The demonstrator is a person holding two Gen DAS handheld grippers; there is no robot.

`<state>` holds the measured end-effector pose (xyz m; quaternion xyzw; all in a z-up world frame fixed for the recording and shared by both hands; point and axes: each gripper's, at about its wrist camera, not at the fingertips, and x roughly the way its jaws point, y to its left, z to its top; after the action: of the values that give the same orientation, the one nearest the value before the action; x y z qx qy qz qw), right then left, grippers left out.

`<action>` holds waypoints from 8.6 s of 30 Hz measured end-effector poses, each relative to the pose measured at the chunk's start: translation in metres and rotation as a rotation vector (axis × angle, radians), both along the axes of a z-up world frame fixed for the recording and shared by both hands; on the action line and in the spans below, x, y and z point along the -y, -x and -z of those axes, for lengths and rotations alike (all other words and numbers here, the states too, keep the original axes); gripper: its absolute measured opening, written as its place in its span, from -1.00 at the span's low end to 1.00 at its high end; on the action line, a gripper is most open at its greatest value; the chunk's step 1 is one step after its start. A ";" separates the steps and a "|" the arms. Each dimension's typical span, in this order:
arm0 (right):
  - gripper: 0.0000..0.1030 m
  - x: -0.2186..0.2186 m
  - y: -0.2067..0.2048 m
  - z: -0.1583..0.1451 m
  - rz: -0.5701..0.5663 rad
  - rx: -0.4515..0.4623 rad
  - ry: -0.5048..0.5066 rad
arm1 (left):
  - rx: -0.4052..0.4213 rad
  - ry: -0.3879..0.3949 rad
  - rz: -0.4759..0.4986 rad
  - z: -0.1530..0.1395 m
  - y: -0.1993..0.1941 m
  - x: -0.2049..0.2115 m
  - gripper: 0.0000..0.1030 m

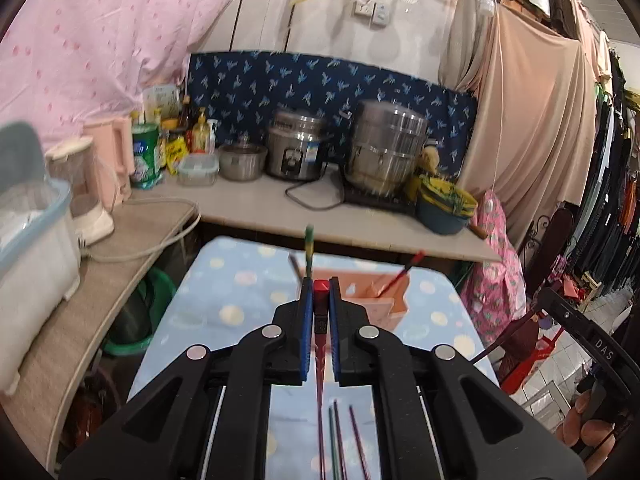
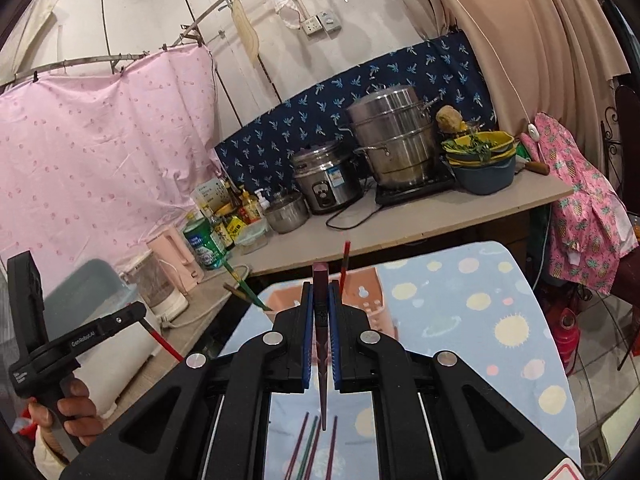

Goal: Organize utensils
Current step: 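Lift both held chopsticks and lower them into the pink basket, then open both tools to release the chopsticks into the basket, then withdraw both tools and move them down over the remaining chopsticks, then grasp a dark red chopstick with the right tool while the left tool grasps another, then lift both dark red chopsticks and lower them into the pink basket, then open both tools to release the chopsticks and withdraw from the basket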

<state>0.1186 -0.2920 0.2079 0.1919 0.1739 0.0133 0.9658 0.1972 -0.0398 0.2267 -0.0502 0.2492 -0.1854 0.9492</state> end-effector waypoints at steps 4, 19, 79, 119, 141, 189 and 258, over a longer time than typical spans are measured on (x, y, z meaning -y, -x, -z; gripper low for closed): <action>-0.86 -0.001 -0.025 -0.032 0.011 0.076 0.028 | 0.058 0.035 -0.004 -0.028 -0.023 0.014 -0.86; -0.86 0.016 -0.128 -0.049 0.058 0.115 0.010 | 0.177 0.064 -0.079 -0.049 -0.102 0.049 -0.86; -0.19 -0.044 -0.016 0.056 -0.012 -0.132 0.145 | -0.096 -0.258 -0.102 0.093 -0.003 0.021 0.12; -0.62 -0.141 0.096 0.235 -0.119 -0.485 0.241 | -0.369 -0.314 -0.104 0.245 0.116 -0.037 0.22; -0.87 -0.111 0.117 0.241 -0.048 -0.490 0.178 | -0.397 -0.301 0.003 0.258 0.137 -0.005 0.30; -0.87 -0.100 0.126 0.212 -0.034 -0.431 0.138 | -0.402 -0.259 0.014 0.236 0.140 -0.012 -0.86; -0.86 0.001 -0.150 -0.035 0.060 0.089 0.092 | 0.145 -0.017 -0.075 -0.021 -0.118 0.067 -0.86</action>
<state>0.2687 -0.2932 0.2426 0.1515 0.1256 -0.0150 0.9803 0.3151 -0.1068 0.2481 -0.0377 0.1794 -0.1508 0.9714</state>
